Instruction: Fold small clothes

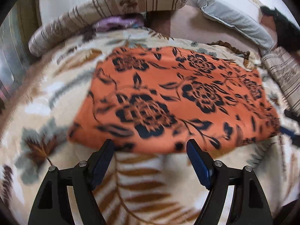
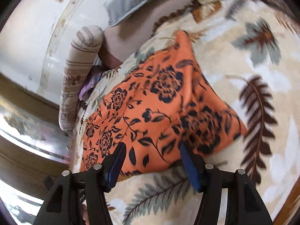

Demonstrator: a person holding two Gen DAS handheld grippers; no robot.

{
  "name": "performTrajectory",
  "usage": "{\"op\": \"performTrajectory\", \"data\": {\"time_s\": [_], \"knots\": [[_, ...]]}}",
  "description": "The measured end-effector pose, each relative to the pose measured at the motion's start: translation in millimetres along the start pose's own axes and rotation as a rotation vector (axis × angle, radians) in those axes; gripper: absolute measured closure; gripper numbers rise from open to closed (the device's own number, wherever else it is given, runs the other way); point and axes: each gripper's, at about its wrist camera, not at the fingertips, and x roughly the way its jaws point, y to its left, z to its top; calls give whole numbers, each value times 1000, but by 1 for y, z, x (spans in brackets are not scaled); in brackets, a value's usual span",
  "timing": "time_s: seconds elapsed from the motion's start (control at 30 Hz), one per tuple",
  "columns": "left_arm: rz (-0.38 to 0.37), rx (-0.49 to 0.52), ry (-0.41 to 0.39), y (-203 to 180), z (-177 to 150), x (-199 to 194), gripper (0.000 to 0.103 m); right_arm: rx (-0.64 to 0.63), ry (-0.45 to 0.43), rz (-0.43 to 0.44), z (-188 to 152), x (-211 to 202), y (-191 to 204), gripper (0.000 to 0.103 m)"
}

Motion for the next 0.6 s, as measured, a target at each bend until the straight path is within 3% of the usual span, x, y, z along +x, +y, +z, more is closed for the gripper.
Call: {"op": "performTrajectory", "data": {"time_s": [0.23, 0.6], "knots": [[-187, -210, 122, 15, -13, 8, 23, 176, 39, 79, -18, 13, -36, 38], [-300, -487, 67, 66, 2, 24, 23, 247, 79, 130, -7, 49, -34, 39]]}}
